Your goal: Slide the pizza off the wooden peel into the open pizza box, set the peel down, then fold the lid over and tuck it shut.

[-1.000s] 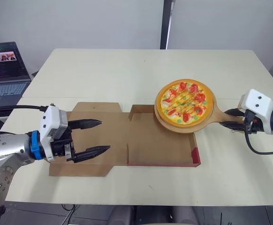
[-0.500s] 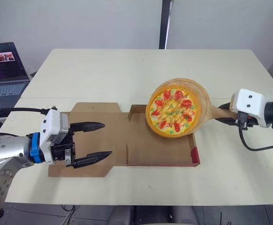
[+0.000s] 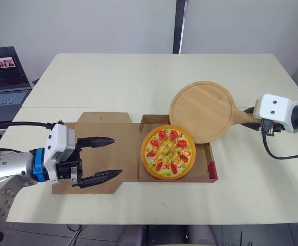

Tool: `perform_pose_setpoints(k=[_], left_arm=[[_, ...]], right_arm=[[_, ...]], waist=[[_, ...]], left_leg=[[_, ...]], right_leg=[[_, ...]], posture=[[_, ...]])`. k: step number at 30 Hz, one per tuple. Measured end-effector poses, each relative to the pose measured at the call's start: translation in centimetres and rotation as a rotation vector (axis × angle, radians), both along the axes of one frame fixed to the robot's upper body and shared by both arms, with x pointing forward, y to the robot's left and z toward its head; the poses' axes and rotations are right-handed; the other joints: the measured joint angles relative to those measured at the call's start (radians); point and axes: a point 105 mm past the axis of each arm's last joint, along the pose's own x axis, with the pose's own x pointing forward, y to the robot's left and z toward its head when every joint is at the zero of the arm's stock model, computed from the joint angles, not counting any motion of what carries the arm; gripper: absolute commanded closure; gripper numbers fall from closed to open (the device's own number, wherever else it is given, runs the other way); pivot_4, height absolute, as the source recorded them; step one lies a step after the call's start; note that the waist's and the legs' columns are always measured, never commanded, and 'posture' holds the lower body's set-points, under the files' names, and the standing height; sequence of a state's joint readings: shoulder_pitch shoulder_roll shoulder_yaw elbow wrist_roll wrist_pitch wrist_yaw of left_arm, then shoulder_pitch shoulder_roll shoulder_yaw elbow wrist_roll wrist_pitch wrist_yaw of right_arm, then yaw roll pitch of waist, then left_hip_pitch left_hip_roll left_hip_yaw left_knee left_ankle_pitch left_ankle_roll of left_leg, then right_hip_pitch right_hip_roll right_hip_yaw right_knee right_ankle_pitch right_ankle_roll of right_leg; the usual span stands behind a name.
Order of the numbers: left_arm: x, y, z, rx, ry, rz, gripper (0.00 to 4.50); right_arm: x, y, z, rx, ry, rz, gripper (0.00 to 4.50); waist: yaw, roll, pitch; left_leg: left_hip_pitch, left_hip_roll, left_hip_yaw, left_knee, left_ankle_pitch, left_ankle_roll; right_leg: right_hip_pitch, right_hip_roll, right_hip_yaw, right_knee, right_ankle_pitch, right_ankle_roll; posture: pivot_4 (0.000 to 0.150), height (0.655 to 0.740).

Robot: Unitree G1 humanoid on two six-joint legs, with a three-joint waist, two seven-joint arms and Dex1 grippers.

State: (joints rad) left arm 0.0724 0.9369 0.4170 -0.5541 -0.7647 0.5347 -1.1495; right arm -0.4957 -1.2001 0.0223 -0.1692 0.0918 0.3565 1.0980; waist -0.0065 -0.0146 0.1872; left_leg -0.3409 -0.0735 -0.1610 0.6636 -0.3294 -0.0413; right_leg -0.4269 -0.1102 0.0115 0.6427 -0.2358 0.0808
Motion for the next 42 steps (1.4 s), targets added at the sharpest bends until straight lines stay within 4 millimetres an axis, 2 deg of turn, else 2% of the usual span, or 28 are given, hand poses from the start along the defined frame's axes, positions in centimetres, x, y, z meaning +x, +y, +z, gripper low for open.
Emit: perform_pose_setpoints(k=[9, 12, 14, 16, 23, 29, 42], left_arm=[[-0.1, -0.3, -0.2, -0.002, -0.002, -0.028, 0.00], [-0.1, -0.5, -0.1, -0.002, -0.007, -0.039, 0.00], [-0.1, -0.6, 0.0, -0.005, -0.008, -0.048, 0.00], [0.0, -0.9, 0.2, -0.011, -0.013, -0.060, 0.00], [0.2, -2.3, 0.9, -0.033, -0.034, -0.135, 0.00], [0.2, -3.4, 1.7, -0.058, -0.051, -0.198, 0.00], [0.4, -4.3, 1.6, -0.063, -0.043, -0.245, 0.00]], right_arm=[[0.5, -2.2, 2.1, 0.057, -0.060, -0.087, 2.93], [-0.1, -3.5, 2.5, 0.120, -0.065, -0.154, 2.93], [-0.7, -4.5, 2.1, 0.171, -0.039, -0.210, 2.93], [-1.5, -5.3, 1.3, 0.238, -0.011, -0.261, 2.93], [-5.2, -8.5, -4.0, 0.478, 0.116, -0.502, 2.93], [-7.3, -10.8, -7.1, 0.562, 0.149, -0.678, 2.93], [-8.8, -12.2, -12.3, 0.711, 0.173, -0.904, 2.93]], waist=[[0.001, 0.000, 0.000], [0.002, 0.000, 0.000], [0.004, 0.000, 0.000], [0.006, 0.000, 0.000], [0.009, 0.001, -0.001], [0.002, 0.001, -0.001], [0.003, 0.001, -0.001]], left_leg=[[0.000, 0.000, 0.000, 0.000, 0.000, 0.000], [0.000, 0.000, 0.000, 0.000, 0.000, 0.000], [0.000, 0.000, 0.000, 0.000, 0.000, 0.000], [-0.001, 0.000, -0.001, 0.000, 0.000, 0.000], [0.000, 0.000, 0.000, 0.002, 0.000, 0.000], [0.003, 0.000, 0.002, 0.001, 0.000, 0.000], [0.008, 0.000, 0.004, 0.001, -0.001, 0.002]], right_leg=[[0.000, 0.000, 0.000, 0.000, 0.000, 0.000], [0.000, 0.000, 0.000, 0.000, 0.000, 0.000], [0.000, 0.000, 0.000, 0.000, 0.000, 0.000], [0.000, 0.000, -0.001, 0.000, 0.001, 0.000], [0.001, 0.000, 0.001, 0.000, 0.002, 0.001], [0.002, 0.001, 0.004, 0.001, 0.003, 0.001], [0.006, 0.002, 0.006, 0.001, 0.003, 0.001]], posture=[[0.150, 0.7400], [0.150, 0.7400], [0.150, 0.7400], [0.150, 0.7400], [0.150, 0.7400], [0.150, 0.7400], [0.150, 0.7400]])
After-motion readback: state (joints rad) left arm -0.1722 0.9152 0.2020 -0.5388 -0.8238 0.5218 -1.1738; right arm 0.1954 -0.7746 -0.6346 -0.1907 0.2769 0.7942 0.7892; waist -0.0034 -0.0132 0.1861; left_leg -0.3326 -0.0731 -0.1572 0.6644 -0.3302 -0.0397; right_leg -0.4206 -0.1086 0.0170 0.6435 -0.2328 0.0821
